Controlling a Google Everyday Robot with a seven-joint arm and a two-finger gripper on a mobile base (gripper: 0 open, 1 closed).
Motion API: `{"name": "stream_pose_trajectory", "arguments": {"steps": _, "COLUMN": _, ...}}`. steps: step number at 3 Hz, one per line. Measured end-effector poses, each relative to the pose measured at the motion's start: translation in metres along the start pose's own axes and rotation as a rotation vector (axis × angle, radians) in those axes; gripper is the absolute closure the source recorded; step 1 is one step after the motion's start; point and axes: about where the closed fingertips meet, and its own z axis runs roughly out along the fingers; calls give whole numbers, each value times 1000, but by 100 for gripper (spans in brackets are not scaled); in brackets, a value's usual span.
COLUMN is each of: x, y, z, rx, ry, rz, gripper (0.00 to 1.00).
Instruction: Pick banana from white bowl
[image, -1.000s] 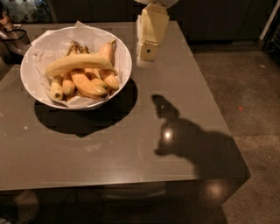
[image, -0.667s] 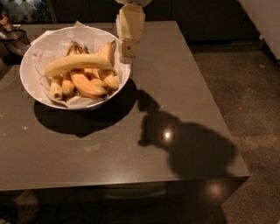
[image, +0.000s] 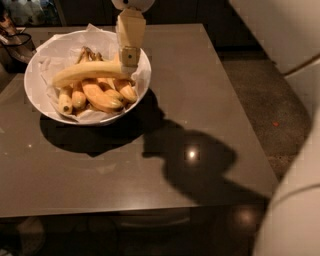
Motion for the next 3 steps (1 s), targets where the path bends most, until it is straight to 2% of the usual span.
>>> {"name": "stream_pose_trajectory", "arguments": {"steps": 1, "x": -12, "y": -6, "z": 19, "rx": -29, "ry": 22, "rz": -12, "gripper": 16}}
{"name": "stream_pose_trajectory", "arguments": {"steps": 2, "x": -20, "y": -9, "z": 38, "rx": -59, "ry": 30, "rz": -16, "gripper": 37}}
{"name": "stream_pose_trajectory", "arguments": {"steps": 3, "x": -25, "y": -9, "z": 51, "rx": -90, "ry": 34, "rz": -16, "gripper": 38}}
